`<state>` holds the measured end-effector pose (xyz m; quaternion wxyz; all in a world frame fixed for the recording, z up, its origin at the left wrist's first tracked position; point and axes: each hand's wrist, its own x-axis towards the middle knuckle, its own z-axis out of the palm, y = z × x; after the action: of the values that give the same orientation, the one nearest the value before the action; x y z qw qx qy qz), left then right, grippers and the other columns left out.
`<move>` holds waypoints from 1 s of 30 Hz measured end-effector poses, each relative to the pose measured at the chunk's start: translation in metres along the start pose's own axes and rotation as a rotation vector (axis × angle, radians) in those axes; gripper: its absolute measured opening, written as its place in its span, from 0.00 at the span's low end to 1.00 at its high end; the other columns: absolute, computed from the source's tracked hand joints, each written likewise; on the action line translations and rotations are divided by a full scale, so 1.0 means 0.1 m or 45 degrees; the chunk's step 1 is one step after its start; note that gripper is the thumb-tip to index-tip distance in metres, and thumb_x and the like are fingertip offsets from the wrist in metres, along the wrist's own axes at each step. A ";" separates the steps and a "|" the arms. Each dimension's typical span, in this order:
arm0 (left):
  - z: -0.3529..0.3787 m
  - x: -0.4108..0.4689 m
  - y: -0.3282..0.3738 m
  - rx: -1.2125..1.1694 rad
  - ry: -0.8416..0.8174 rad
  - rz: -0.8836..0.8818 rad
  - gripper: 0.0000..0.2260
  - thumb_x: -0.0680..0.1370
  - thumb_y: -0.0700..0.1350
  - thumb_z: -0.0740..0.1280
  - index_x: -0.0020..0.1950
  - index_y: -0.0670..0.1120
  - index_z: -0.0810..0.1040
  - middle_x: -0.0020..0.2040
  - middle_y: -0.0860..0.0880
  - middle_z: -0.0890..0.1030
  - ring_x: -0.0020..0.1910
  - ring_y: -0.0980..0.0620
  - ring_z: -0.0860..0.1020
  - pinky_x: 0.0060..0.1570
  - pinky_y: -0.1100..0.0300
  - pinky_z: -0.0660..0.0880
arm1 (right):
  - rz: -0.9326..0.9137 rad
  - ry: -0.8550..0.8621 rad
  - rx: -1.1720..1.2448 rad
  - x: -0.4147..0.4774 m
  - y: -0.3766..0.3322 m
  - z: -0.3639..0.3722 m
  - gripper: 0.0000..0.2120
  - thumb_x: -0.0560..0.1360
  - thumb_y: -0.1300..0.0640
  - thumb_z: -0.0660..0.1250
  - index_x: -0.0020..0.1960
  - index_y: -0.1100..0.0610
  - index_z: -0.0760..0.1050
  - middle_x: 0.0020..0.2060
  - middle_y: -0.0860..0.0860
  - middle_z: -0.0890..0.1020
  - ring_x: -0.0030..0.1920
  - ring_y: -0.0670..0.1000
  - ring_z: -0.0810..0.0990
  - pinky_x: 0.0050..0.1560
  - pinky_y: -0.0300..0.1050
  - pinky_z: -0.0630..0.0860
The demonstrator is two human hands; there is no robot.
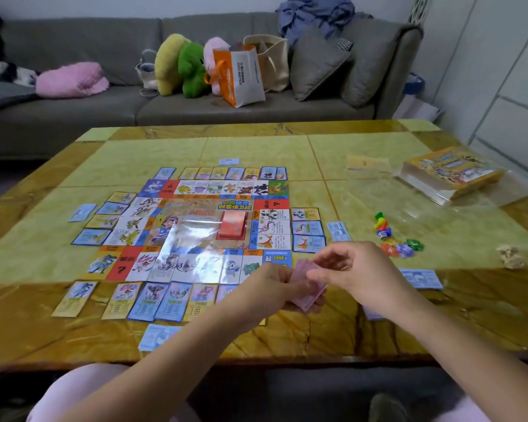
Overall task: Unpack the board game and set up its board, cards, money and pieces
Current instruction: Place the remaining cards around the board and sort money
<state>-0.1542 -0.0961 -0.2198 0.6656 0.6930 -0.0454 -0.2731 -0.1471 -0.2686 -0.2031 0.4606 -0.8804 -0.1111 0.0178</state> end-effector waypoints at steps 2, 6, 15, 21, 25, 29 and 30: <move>-0.02 -0.02 -0.01 0.028 0.073 0.027 0.05 0.75 0.38 0.70 0.46 0.37 0.83 0.39 0.43 0.84 0.38 0.50 0.83 0.44 0.59 0.80 | 0.033 0.015 0.006 0.00 -0.02 0.02 0.06 0.63 0.55 0.79 0.37 0.51 0.82 0.32 0.46 0.84 0.33 0.44 0.82 0.38 0.38 0.78; -0.08 -0.10 -0.01 0.040 0.168 0.069 0.01 0.71 0.37 0.74 0.40 0.42 0.84 0.37 0.45 0.84 0.36 0.51 0.83 0.40 0.62 0.79 | 0.054 0.028 0.013 -0.02 -0.13 0.03 0.08 0.61 0.54 0.80 0.38 0.51 0.83 0.31 0.47 0.84 0.31 0.43 0.81 0.35 0.34 0.78; -0.40 -0.42 -0.01 -0.186 0.053 0.067 0.10 0.76 0.44 0.65 0.50 0.39 0.81 0.42 0.44 0.84 0.40 0.50 0.83 0.43 0.60 0.80 | 0.094 -0.075 0.248 -0.06 -0.33 0.18 0.09 0.69 0.59 0.75 0.46 0.47 0.82 0.34 0.47 0.85 0.38 0.43 0.84 0.45 0.33 0.78; -0.78 -0.67 0.05 -0.392 0.294 0.089 0.07 0.77 0.40 0.64 0.49 0.38 0.79 0.41 0.42 0.85 0.37 0.51 0.84 0.40 0.61 0.81 | 0.137 0.031 0.437 0.02 -0.48 0.42 0.07 0.61 0.56 0.77 0.37 0.58 0.83 0.30 0.50 0.84 0.30 0.44 0.79 0.35 0.34 0.77; -1.09 -0.85 0.03 -0.458 0.526 0.136 0.08 0.78 0.40 0.63 0.53 0.37 0.78 0.42 0.41 0.85 0.39 0.49 0.84 0.39 0.61 0.81 | 0.025 0.163 0.430 0.05 -0.57 0.59 0.12 0.57 0.47 0.75 0.34 0.54 0.83 0.23 0.46 0.76 0.24 0.44 0.67 0.27 0.34 0.65; -1.31 -1.04 -0.08 -0.274 0.714 0.057 0.06 0.79 0.41 0.63 0.50 0.39 0.78 0.37 0.44 0.85 0.34 0.50 0.83 0.31 0.62 0.79 | 0.079 0.077 0.511 0.00 -0.70 0.95 0.11 0.58 0.47 0.75 0.33 0.53 0.83 0.23 0.50 0.78 0.23 0.45 0.72 0.27 0.35 0.70; -1.36 -1.10 -0.12 -0.148 0.750 0.012 0.06 0.80 0.41 0.63 0.48 0.40 0.77 0.35 0.45 0.84 0.32 0.51 0.83 0.29 0.62 0.78 | 0.102 0.002 0.515 -0.02 -0.74 1.05 0.10 0.59 0.47 0.74 0.34 0.54 0.83 0.23 0.51 0.79 0.24 0.46 0.74 0.28 0.35 0.72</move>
<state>-0.1910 0.0741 -0.2006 0.6901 0.7029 0.1621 -0.0594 -0.1762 -0.1439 -0.2031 0.6270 -0.7738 -0.0698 0.0575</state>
